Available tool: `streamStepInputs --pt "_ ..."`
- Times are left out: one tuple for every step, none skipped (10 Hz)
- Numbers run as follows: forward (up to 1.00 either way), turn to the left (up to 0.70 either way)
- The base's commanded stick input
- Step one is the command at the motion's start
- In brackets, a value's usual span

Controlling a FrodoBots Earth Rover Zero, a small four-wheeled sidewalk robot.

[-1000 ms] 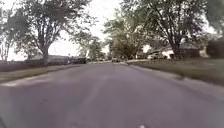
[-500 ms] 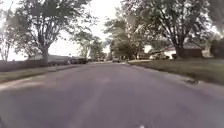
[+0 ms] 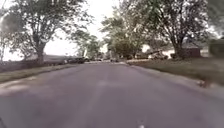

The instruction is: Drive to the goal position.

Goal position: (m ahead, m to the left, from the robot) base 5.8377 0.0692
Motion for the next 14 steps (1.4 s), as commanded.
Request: streamStepInputs --pt "1.00 0.00" --pt "1.00 0.00" --pt "1.00 0.00" --pt "1.00 0.00" --pt "1.00 0.00" --pt "1.00 0.00" --pt "1.00 0.00" --pt "1.00 0.00" --pt "1.00 -0.06" --pt "1.00 -0.17" --pt "1.00 -0.33" --pt "1.00 0.00" --pt "1.00 0.00" --pt "1.00 0.00"
